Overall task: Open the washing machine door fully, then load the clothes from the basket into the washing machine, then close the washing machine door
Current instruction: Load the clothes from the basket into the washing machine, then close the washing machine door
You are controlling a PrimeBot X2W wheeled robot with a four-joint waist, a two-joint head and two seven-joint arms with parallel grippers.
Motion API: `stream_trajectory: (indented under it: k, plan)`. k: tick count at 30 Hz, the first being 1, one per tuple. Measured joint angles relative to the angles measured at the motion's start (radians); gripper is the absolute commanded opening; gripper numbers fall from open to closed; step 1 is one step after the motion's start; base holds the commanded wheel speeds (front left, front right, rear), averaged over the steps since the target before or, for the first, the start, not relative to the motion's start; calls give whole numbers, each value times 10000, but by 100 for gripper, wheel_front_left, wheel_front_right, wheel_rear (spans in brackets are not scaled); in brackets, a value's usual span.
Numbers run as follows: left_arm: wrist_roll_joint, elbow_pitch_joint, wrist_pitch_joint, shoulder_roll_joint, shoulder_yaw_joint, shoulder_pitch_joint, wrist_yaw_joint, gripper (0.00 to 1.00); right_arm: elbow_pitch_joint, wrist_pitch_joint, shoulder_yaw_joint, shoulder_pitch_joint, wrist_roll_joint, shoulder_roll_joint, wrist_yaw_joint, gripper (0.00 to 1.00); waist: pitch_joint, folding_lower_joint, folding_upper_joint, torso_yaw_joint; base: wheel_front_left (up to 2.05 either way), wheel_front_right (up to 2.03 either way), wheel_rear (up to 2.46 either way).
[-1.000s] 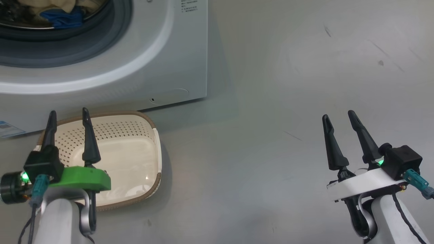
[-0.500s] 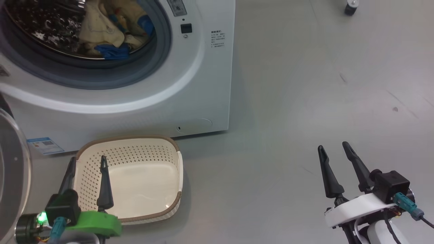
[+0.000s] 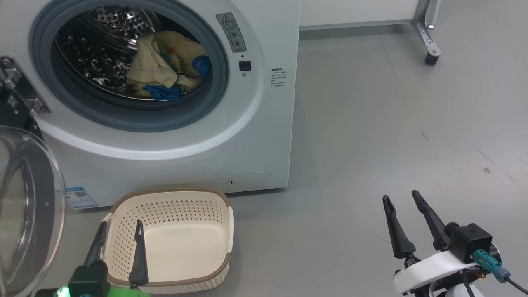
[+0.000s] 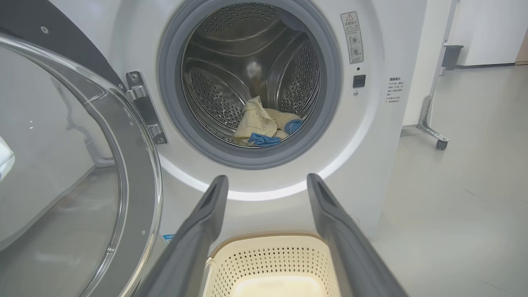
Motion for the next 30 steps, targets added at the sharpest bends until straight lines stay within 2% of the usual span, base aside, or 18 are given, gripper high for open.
stream_trajectory:
  k: [30]
  plan:
    - [8, -897, 0, 31, -84, 844, 81, 100, -299, 0, 56, 380, -12, 12, -94, 100, -267, 0, 0, 167, 0, 0, 0]
